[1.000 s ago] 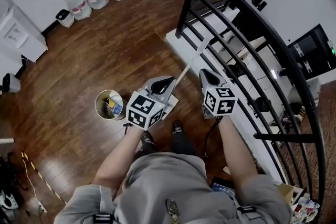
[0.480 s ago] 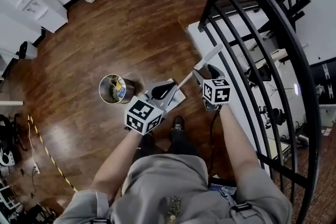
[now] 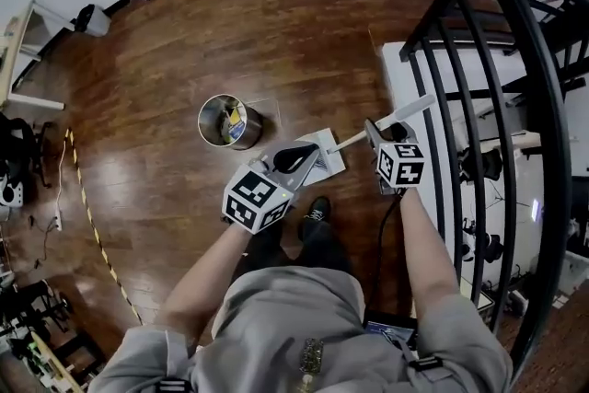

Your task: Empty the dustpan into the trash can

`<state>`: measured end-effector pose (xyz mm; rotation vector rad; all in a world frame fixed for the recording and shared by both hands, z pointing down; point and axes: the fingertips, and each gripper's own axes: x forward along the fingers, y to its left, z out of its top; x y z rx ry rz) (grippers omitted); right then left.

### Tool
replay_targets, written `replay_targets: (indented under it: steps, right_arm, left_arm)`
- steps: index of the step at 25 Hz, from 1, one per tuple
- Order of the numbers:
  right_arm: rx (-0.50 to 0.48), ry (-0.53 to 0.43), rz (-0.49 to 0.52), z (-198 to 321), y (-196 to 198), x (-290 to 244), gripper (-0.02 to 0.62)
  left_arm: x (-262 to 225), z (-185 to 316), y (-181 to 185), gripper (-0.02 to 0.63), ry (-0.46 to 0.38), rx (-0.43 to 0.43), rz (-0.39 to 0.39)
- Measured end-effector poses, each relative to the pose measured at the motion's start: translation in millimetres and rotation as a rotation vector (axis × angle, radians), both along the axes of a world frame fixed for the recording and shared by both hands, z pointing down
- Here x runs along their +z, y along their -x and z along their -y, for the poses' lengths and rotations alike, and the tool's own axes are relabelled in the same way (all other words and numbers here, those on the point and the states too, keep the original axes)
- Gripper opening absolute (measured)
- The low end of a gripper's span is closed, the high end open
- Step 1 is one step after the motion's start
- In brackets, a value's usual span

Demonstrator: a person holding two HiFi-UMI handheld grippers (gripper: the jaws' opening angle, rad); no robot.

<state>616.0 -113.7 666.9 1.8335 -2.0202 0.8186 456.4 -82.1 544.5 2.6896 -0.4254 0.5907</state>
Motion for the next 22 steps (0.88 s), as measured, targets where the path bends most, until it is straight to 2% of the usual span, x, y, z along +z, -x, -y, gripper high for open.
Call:
replay_targets:
  steps: [5, 9, 14, 22]
  right_arm:
    - [-0.058, -0.019, -0.032, 12.1, 19.0, -13.2, 0.218]
    - [-0.130, -0.074, -0.096, 23.5, 47.3, -48.2, 0.218]
    - [-0.202, -0.154, -0.146, 40.7, 92.8, -112.4, 0.218]
    - [-0.195, -0.266, -0.149, 73.3, 127.4, -211.7, 0.218]
  left_arm:
    - [0.2, 3.2, 24.4, 0.005, -0.015, -0.077, 0.035]
    - [-5.1, 3.8, 43.3, 0.005, -0.049, -0.085, 0.057]
    - [-22.9, 9.3, 93.0, 0.005, -0.087, -0.175, 0.033]
    - [-43.4, 29.1, 142.3, 0.005, -0.139, -0.274, -0.029]
